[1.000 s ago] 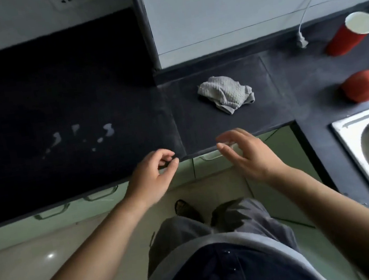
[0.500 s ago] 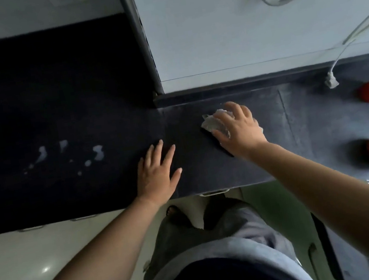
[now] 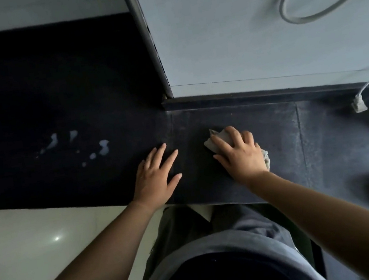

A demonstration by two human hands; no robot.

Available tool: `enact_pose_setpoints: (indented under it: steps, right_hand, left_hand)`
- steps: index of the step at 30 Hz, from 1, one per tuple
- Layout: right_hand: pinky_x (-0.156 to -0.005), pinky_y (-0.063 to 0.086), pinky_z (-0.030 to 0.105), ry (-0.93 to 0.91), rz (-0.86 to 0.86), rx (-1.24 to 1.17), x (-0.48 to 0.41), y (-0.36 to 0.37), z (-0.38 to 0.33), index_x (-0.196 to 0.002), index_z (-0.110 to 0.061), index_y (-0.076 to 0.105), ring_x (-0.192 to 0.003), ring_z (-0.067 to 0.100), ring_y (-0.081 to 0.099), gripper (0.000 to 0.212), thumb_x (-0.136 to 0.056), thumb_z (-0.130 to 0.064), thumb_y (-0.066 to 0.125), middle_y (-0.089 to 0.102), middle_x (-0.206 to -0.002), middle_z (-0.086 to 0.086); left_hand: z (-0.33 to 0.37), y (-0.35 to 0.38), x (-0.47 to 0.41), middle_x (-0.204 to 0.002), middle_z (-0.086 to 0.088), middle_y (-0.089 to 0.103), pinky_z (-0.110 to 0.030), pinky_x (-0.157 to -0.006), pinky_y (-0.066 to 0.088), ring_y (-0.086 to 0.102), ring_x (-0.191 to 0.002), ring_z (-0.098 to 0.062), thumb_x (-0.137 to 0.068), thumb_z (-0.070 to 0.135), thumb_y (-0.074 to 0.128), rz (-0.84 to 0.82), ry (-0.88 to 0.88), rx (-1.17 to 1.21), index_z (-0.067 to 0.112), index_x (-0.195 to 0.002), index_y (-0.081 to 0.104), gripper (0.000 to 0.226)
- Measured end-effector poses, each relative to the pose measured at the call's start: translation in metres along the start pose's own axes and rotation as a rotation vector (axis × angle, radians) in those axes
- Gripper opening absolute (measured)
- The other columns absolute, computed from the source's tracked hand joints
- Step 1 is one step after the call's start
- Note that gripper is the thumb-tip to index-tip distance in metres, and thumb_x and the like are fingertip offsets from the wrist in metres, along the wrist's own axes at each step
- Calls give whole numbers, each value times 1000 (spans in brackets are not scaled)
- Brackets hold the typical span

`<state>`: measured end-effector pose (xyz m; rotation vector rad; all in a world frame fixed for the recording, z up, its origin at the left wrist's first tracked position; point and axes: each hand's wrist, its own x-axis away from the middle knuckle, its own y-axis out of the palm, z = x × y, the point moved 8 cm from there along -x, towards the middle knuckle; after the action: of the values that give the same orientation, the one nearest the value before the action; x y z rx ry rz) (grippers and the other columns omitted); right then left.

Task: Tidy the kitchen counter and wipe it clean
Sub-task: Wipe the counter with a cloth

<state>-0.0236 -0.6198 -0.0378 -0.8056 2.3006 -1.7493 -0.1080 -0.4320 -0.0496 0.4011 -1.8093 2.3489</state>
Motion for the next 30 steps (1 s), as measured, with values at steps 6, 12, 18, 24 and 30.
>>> enact_pose_setpoints:
  steps: [6,12,18,24,30]
  right_hand:
    - [-71,51,45,-10,11,-170,-8,-9,-16,-132,-27,46,-102,38,46,48,-88,-43,54,47,-124,13]
    - [-76,47,39,-42,70,-280,-15,-15,-80,-130,-28,49,-99,33,50,44,-91,-47,46,52,-116,9]
    - [-77,47,36,-69,121,-357,-43,-3,-174,-128,-33,48,-103,30,50,39,-92,-46,42,51,-118,4]
    - [-64,45,35,98,264,-340,-79,22,-246,-122,-33,46,-101,32,48,34,-90,-46,45,48,-120,5]
    - [-60,46,42,411,264,-234,-80,72,-268,-117,-27,46,-106,34,40,29,-91,-39,49,37,-129,10]
  left_hand:
    - [0,-1,-3,-159,1,9,-49,-113,18,7,-146,-22,-93,46,42,-64,-5,13,32,-147,21,60]
    - [-29,-34,8,-151,0,32,-43,-109,30,29,-138,-18,-93,43,43,51,31,48,28,-145,29,56]
    - [-120,-60,35,-143,-4,45,-39,-105,36,39,-133,-20,-92,37,50,140,-26,153,19,-140,41,52]
    - [-223,-77,62,-144,-5,43,-39,-105,36,37,-133,-22,-92,37,50,111,-8,169,19,-139,41,51]
    - [-303,-74,67,-148,-9,38,-43,-101,37,35,-135,-27,-89,40,52,75,-53,51,16,-138,43,55]
